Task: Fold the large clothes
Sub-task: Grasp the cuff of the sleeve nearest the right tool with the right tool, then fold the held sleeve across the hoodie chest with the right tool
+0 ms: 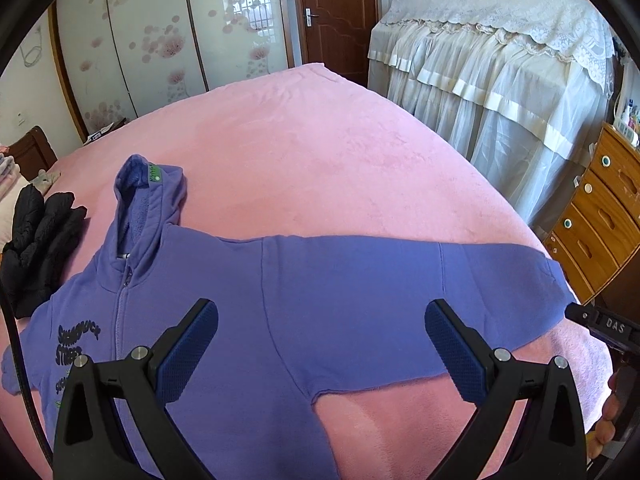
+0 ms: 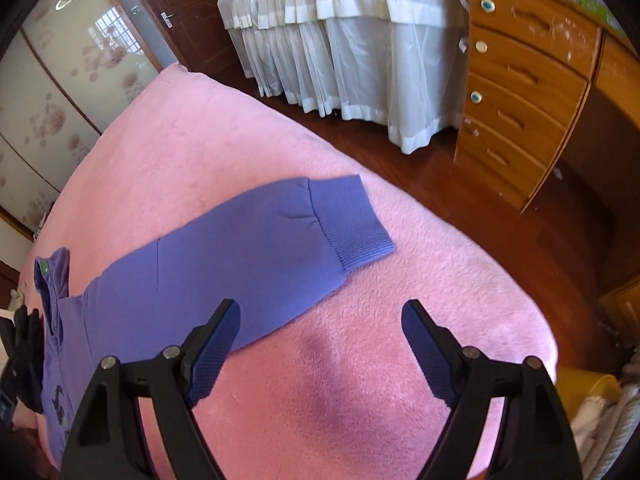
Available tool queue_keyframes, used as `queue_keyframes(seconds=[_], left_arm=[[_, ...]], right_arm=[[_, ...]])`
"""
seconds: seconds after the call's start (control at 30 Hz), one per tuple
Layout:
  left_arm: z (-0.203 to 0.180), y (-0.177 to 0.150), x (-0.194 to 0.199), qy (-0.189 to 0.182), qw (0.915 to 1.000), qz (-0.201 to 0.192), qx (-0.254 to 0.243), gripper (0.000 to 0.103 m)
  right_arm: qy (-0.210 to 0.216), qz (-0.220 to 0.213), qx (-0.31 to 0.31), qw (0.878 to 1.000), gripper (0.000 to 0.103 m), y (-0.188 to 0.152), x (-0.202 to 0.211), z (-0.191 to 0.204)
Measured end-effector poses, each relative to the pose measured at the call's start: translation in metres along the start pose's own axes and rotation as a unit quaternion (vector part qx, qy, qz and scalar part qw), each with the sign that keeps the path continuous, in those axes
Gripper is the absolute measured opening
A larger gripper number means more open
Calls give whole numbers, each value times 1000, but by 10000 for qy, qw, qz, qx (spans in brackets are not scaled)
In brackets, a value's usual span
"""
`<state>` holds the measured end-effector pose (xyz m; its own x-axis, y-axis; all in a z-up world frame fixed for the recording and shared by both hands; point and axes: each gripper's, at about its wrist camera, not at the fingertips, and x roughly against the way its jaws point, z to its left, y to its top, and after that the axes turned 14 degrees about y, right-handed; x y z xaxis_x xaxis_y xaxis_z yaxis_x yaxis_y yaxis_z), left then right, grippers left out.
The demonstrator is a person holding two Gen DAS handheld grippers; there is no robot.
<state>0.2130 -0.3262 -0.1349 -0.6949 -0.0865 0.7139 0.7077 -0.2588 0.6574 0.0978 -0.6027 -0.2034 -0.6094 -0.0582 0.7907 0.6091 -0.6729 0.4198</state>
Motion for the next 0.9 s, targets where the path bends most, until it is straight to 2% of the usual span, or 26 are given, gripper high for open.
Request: queue_keyframes(seconds=[0.17,0.3,0.37,0.4,0.43,0.47,0.53,0.67,0.77,0.9], left_arm=[[-5,-12,-6,-10,9999,94,-98,103],[1,-20,-8,148,9994,254,-154,102],[9,-23,-5,157,9994,309,-90,102],[17,-27,-1,161,9995,285,-42,102],[23,-29,3,184,9995,244,-14,102],[31,-33,7,223,9996,198,6,103],[48,-41,14,349,9993,140,32,103],[85,-53,22,546,9983,201,60,103],[124,-57,29,842,9960,265,140,103],[186,-56,45,1116,9918,230,582,103]], right_arm=[[104,132,-476,9987,74,9,-30,-19],[143,182,-902,9957,64,14,-52,-34],[97,75,-934,9956,54,17,-58,-35],[69,39,-910,9958,40,18,-59,-34],[144,11,-892,9959,19,19,-62,-32],[337,-1,-926,9951,18,19,-63,-29],[229,-129,-821,9963,17,20,-57,-19],[461,-683,-72,9966,16,14,-12,29],[795,-1007,526,9903,16,7,29,82],[1417,-1234,1163,9753,16,-4,74,157]])
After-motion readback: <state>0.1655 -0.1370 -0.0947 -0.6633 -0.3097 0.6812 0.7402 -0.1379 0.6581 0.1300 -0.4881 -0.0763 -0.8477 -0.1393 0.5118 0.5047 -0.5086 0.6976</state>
